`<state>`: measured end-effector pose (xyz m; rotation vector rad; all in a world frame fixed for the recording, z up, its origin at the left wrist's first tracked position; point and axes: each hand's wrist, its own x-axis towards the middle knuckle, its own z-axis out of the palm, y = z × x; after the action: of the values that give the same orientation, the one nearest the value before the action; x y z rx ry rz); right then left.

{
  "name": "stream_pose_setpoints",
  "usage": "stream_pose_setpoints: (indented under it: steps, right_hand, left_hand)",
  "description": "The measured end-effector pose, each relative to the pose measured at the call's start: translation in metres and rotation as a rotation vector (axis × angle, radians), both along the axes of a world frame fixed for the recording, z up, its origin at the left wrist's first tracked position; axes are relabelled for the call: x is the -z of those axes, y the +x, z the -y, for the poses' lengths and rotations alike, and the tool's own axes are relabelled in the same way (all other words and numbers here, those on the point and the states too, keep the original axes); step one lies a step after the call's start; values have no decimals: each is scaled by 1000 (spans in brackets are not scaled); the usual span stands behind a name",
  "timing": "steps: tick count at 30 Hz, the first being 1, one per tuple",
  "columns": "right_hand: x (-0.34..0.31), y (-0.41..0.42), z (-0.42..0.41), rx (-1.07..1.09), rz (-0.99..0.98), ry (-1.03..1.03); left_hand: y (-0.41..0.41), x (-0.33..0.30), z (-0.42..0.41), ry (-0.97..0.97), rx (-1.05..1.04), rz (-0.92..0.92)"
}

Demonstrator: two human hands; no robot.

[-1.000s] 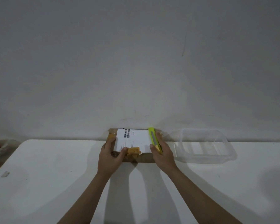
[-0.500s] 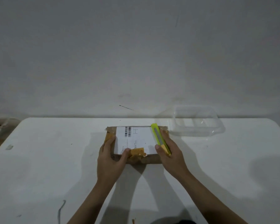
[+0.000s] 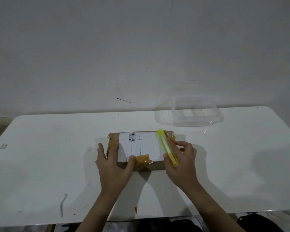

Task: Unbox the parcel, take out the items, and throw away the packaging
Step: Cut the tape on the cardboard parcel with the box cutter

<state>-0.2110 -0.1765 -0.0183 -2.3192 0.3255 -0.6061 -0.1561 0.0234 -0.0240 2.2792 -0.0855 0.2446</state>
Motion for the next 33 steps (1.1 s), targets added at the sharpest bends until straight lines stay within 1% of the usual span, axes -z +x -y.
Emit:
stream_pose_setpoints:
  steps: [3,6,9,11,13,18,20,22,25,29,33]
  right_hand:
    - [-4,-5,2,21,20,77]
    - [-13,-9,6,0,2,203]
    - [-23,-10,14,64,-35,291]
    - [-30,-11,18,73,-55,336]
    - [-36,-11,20,70,-63,395]
    - [-46,-10,26,57,-76,521]
    - [-51,-10,28,80,-88,667]
    - [-53,-10,29,120,-85,781]
    - [-52,-12,31,145,-90,798]
    - [-52,-16,27,78,-97,841]
    - [-52,-18,31,-25,-135,963]
  left_hand:
    - [0,-1,0,103,-35,6]
    - [-2,-5,1,148,-12,55]
    - [2,-12,7,155,64,178]
    - [7,-20,16,148,154,263]
    - [15,-27,30,192,266,305]
    - [33,-20,61,423,467,161]
    - [36,-11,64,501,496,133]
    - [37,-7,64,519,494,133]
    - [35,-6,65,524,483,156]
    - [34,-4,64,522,484,157]
    - [34,-4,64,541,485,155]
